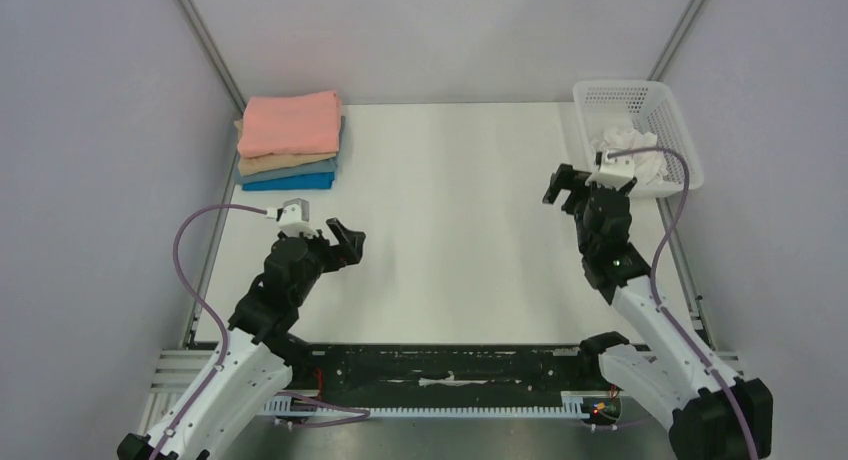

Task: Fold and stack the t-shirts
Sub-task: Grab crumpled tshirt from bin with the right arm

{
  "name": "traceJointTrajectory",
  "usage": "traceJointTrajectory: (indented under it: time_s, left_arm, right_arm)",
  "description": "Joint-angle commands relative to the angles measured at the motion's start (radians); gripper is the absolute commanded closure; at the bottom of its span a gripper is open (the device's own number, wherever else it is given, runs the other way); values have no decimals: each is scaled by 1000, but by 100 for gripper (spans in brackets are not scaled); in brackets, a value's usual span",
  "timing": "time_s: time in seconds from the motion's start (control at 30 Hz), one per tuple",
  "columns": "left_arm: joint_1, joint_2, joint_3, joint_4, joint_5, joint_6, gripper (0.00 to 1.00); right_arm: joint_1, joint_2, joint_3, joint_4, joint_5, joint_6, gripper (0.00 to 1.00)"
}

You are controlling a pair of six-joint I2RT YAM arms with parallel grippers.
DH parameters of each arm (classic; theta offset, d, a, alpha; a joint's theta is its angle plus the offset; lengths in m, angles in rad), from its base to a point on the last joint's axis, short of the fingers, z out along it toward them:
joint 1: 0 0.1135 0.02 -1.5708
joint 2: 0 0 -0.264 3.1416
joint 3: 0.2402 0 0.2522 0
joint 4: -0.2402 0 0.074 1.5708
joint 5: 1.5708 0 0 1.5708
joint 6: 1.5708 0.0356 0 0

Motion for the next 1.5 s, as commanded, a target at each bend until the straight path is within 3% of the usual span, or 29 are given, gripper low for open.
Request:
traceJointTrajectory:
  time_s: [0.0,0.33,0.47,0.63,0.77,0.87,0.9,0.93,0.97,1.0,1.03,1.17,1.47]
  left_arm:
    - [1,-1,15,18,16,-14,1]
    - [1,-13,6,36,26,0,1]
    - [1,-12,-1,51,20,5,1]
    - [2,-16,-9,62,2,9,0]
    - [1,-12,-14,69,-9,8,0]
    - [1,-11,-12,66,-15,6,0]
    - [1,-13,-13,66,-15,7,0]
    - [1,-15,-13,67,-17,7,0]
    - [1,-16,-12,65,-18,5,0]
    - [1,-18,-13,65,-16,5,0]
    - [1,-20,-12,64,-18,4,0]
    - [1,-32,-16,62,-17,-4,0]
    - [0,-70,-28,63,-7,-70,0]
  right_arm:
    - [-54,241,317,-110,151,-108,2]
    - [-424,849,955,-385,-31,-79,2]
    - [-501,1063,1140,-474,-102,-82,2]
    - [-536,1257,1251,-525,-250,-82,2]
    - [-539,1339,1257,-518,-252,-65,2]
    - [-553,1372,1272,-503,-331,-52,19]
    - [-558,1372,1281,-496,-353,-41,31]
    - [-562,1367,1293,-490,-362,-30,47]
    - [-566,1355,1302,-482,-363,-18,75]
    - [-566,1332,1308,-469,-360,-6,91]
    - [-568,1303,1310,-452,-347,-3,100]
    - [-567,1173,1327,-395,-363,-9,100]
    - [-481,880,1366,-375,-661,-16,100]
